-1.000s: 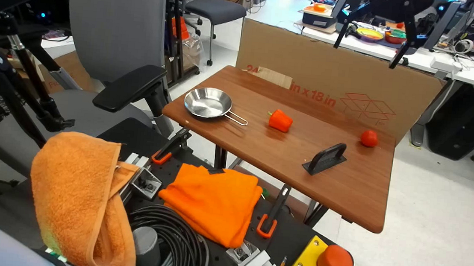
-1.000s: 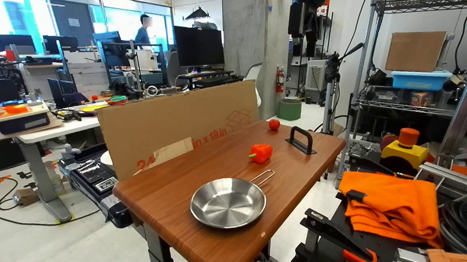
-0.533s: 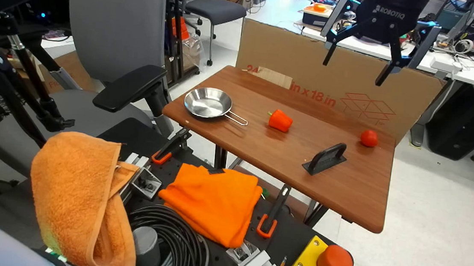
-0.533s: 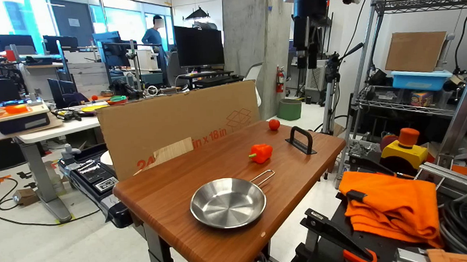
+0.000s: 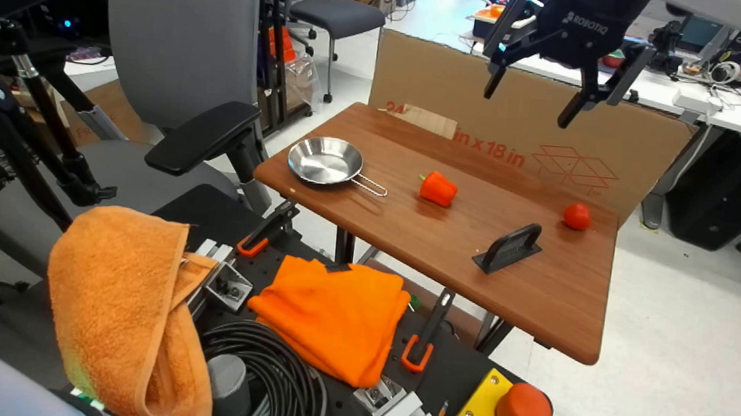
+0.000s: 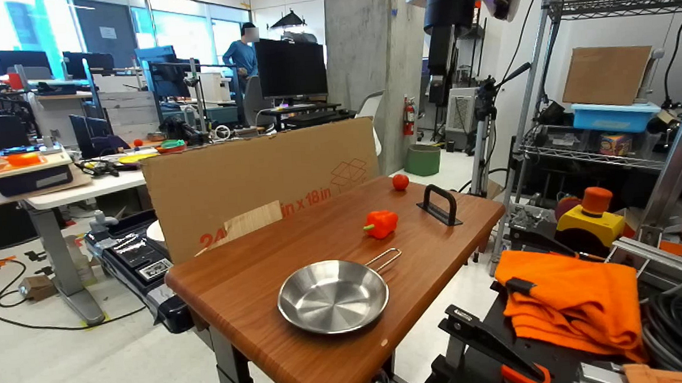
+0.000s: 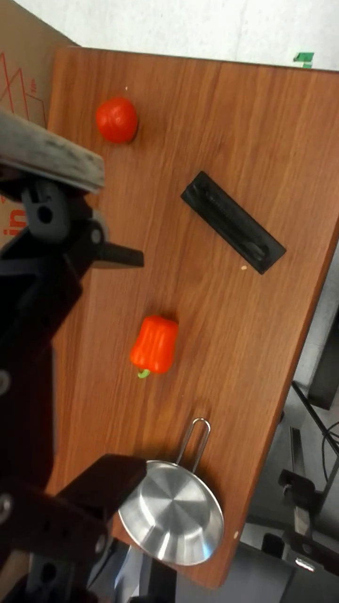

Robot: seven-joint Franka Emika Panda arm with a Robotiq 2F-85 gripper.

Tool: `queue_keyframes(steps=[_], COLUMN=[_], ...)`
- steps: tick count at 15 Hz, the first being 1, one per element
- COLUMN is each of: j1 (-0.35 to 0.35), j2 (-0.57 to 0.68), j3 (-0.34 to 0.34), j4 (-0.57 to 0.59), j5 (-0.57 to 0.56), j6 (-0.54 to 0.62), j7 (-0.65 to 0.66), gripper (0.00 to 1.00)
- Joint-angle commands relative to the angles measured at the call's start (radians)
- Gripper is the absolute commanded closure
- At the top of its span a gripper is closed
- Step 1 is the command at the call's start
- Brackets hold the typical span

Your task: Pick up the black object from the table and put it back on the table.

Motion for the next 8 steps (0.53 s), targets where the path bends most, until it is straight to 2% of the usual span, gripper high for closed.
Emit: queue_keyframes(steps=[1,5,8], j1=[-0.001,0.002,0.002], j2=[-0.005,0.020,0.043], j3=[0.001,-0.006,-0.004], j4=[-0.034,-0.024,-0.014], j5=[-0.076,-0.231,-0.268], j6=[0.049,0.041,0.008], j7=[0.163,0.462,0.564], gripper=[0.00,0.00,0.00])
